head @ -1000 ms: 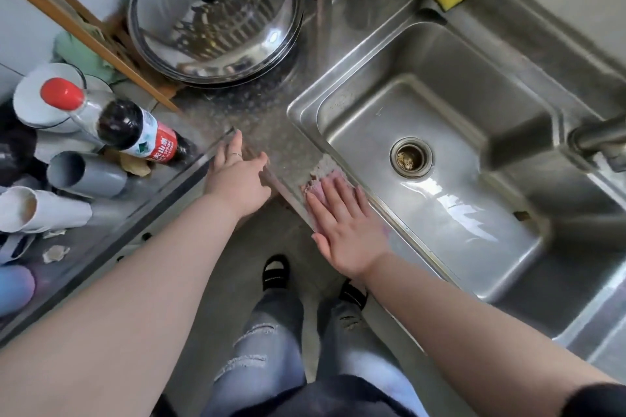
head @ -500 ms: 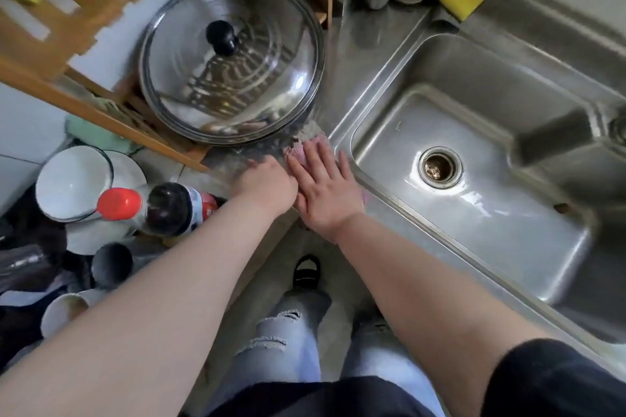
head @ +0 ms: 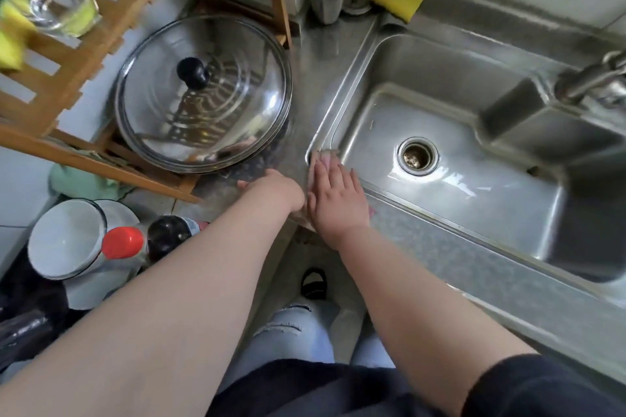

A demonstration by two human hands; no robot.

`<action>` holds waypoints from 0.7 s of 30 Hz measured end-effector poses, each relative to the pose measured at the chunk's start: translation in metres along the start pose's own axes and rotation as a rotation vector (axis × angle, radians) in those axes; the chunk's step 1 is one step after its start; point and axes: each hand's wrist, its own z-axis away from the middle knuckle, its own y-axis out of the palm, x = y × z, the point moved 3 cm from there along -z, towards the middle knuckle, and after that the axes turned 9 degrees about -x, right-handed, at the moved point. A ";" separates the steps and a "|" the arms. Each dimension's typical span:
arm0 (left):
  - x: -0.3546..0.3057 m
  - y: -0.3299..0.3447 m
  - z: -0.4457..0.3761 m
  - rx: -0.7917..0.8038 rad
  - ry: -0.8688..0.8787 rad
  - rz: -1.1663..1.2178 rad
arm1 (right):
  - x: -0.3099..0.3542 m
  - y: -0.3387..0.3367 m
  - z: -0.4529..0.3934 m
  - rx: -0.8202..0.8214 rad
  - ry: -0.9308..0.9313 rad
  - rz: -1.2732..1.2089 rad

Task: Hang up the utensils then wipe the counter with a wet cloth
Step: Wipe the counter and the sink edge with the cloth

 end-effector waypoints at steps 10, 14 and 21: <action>-0.085 0.016 0.033 -0.223 0.196 -0.002 | -0.085 -0.030 0.065 -0.036 0.151 0.129; -0.112 0.027 0.044 -0.261 0.398 -0.057 | -0.115 -0.038 0.088 0.005 0.204 0.157; -0.124 0.031 0.058 -0.264 0.328 -0.077 | -0.172 -0.055 0.134 0.049 0.316 0.200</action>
